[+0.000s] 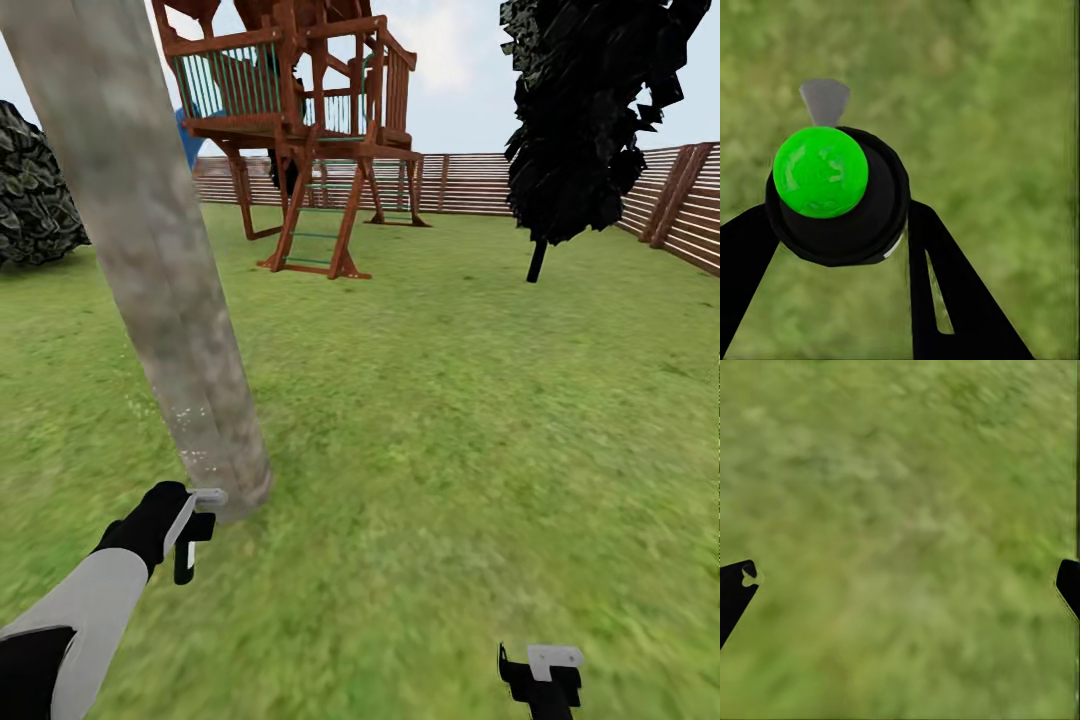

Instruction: In the garden, pick up the pesticide atomizer on the floor and spray pesticide onto both trees until each tree trunk is fully covered.

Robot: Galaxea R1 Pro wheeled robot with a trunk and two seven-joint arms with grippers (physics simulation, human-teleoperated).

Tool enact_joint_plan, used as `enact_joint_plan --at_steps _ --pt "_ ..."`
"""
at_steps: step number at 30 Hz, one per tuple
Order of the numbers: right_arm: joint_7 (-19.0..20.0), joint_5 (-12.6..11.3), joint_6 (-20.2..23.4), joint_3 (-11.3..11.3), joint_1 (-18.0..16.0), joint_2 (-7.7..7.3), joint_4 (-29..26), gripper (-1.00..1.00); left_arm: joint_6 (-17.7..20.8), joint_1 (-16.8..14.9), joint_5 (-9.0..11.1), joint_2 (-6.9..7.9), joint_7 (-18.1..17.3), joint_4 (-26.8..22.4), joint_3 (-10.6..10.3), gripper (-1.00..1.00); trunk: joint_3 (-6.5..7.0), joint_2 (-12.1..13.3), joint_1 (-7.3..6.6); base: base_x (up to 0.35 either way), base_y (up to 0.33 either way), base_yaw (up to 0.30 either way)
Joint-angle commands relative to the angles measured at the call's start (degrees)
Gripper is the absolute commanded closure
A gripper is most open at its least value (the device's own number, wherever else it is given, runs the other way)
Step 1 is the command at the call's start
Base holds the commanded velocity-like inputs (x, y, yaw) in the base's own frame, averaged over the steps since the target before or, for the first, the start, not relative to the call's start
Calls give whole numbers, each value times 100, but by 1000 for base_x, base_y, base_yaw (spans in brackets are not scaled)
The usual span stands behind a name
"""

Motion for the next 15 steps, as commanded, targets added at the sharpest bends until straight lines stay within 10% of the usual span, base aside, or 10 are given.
enact_joint_plan --at_steps 1,15 --pt "-32 61 -9 -32 -4 2 3 -100 27 -3 -55 -13 -16 -9 33 100 -5 -2 -1 10 -271 5" --pt "-31 61 -11 -34 -4 -13 -6 -100 9 -3 -55 -46 -8 -44 42 100 -5 -2 -1 149 -250 131"
